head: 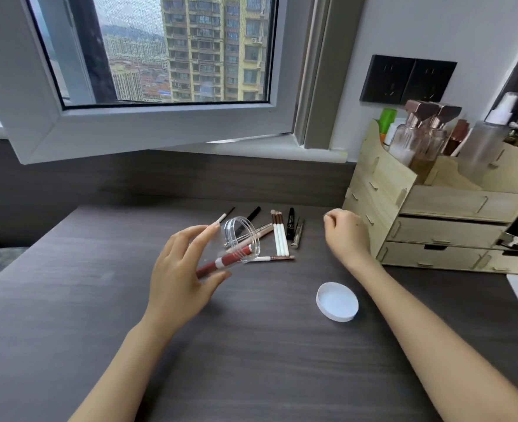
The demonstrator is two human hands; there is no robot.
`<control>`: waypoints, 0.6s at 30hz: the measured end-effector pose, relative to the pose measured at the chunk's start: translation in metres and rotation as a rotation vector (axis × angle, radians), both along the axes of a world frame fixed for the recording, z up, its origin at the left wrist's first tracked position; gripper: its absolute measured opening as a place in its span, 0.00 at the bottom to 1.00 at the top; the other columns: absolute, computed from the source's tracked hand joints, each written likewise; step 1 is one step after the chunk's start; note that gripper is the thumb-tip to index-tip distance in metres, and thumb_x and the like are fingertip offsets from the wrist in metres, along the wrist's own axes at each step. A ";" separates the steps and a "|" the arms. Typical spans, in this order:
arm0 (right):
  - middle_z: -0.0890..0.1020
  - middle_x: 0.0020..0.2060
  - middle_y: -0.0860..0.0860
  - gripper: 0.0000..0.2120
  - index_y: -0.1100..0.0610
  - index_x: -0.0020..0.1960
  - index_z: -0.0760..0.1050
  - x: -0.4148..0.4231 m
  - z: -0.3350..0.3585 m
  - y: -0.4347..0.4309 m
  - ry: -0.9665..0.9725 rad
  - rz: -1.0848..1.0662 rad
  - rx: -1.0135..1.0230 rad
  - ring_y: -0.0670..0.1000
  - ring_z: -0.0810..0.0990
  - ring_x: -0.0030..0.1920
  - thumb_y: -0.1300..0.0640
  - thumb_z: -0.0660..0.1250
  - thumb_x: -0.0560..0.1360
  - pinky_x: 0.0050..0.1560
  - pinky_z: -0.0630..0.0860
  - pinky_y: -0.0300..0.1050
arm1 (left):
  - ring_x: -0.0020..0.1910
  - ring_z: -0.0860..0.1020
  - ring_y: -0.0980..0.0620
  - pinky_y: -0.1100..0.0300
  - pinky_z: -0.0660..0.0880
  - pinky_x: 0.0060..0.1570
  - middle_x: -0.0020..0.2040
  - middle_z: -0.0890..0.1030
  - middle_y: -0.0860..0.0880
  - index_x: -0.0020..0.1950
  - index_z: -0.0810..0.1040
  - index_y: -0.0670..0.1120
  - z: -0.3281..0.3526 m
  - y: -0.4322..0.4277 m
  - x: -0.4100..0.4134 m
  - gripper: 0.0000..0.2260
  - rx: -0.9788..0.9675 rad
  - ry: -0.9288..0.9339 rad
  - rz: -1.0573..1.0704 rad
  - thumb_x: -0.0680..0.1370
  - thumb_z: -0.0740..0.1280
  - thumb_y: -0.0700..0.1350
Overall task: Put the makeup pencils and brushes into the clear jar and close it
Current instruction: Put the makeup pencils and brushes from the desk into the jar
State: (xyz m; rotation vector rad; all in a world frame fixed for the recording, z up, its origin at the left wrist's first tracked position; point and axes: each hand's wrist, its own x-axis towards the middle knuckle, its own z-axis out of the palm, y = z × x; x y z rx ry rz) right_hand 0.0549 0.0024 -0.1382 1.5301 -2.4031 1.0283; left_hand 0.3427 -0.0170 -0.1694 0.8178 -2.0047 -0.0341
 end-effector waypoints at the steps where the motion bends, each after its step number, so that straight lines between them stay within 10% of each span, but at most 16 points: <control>1: 0.83 0.49 0.61 0.11 0.64 0.50 0.79 -0.012 -0.003 -0.010 0.040 -0.093 0.092 0.63 0.80 0.50 0.61 0.59 0.77 0.46 0.74 0.49 | 0.57 0.72 0.48 0.63 0.67 0.55 0.58 0.79 0.42 0.66 0.71 0.43 0.000 0.000 -0.001 0.33 -0.004 0.010 0.007 0.64 0.75 0.48; 12: 0.79 0.59 0.61 0.16 0.65 0.60 0.74 -0.041 -0.018 -0.065 0.277 -0.300 0.571 0.61 0.77 0.60 0.70 0.57 0.75 0.53 0.76 0.50 | 0.57 0.72 0.48 0.66 0.65 0.56 0.58 0.78 0.43 0.66 0.71 0.43 -0.001 -0.008 0.000 0.32 -0.001 0.045 0.061 0.64 0.76 0.47; 18: 0.80 0.35 0.56 0.08 0.64 0.49 0.76 -0.001 0.022 -0.045 -0.495 -0.036 -0.103 0.52 0.83 0.32 0.65 0.63 0.72 0.29 0.77 0.42 | 0.57 0.72 0.49 0.68 0.63 0.57 0.58 0.78 0.42 0.65 0.72 0.42 0.000 -0.008 0.000 0.35 -0.007 0.060 0.075 0.62 0.81 0.41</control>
